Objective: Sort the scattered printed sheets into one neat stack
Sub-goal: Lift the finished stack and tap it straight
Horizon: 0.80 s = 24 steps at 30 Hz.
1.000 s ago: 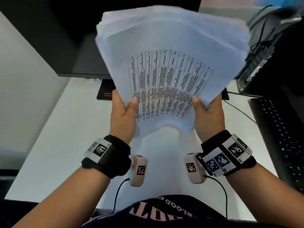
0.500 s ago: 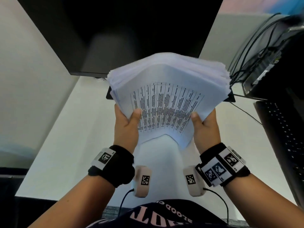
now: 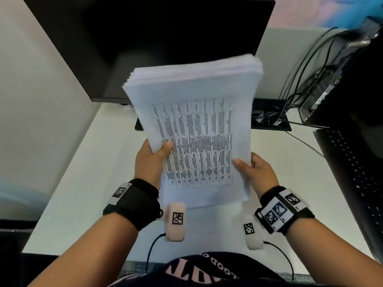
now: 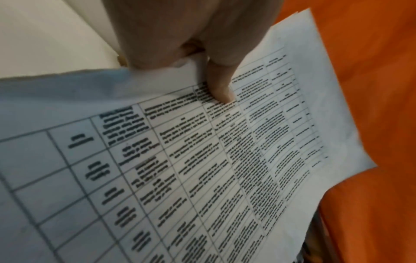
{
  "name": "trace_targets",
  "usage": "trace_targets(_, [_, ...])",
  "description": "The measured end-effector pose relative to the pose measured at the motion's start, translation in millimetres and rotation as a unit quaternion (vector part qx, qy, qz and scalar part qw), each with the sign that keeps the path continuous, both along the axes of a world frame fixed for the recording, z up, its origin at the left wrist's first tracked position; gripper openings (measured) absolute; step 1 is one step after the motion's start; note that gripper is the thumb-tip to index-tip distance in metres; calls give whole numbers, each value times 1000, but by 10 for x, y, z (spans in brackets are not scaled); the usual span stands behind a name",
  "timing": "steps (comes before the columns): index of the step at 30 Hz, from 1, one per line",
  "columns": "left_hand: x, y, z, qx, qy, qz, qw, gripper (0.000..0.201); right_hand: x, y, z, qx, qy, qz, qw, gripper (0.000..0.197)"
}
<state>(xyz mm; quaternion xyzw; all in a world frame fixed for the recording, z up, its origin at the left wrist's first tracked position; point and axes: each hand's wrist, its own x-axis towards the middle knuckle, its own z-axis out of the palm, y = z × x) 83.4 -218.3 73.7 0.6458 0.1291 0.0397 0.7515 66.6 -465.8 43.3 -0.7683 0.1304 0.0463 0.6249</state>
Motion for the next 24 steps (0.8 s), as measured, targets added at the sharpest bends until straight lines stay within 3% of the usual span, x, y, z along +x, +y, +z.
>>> trace_targets(2, [-3,81,-2,-72,14,11,997,29,-87,-59,-70,6,36,6,999,41])
trace_targets(3, [0,123,-6,-106,23,15,994,33,-117,-77,-96,52,45,-1,998,53])
trace_targets(6, [5,202,-45,-180,57,23,982,43,-116,-88,-144,288,63,-45,954,81])
trace_targets(9, [-10,176,-38,-238,72,9,969,48,-107,53,-73,384,64,-45,920,65])
trace_targets(13, [-28,108,-45,-265,88,-12,960,66,-97,280,80,361,64,-33,930,49])
trace_targets(17, [70,291,-90,-212,76,5,974,50,-15,191,144,316,41,-43,947,46])
trace_targets(20, [178,586,-76,-177,67,35,981,54,-8,-2,93,279,34,-56,958,50])
trace_targets(22, [214,780,-79,-126,75,27,989,52,-21,-116,79,264,26,-55,963,50])
trace_targets(24, [225,944,-81,2,87,-36,996,46,-33,-188,83,254,17,-46,966,48])
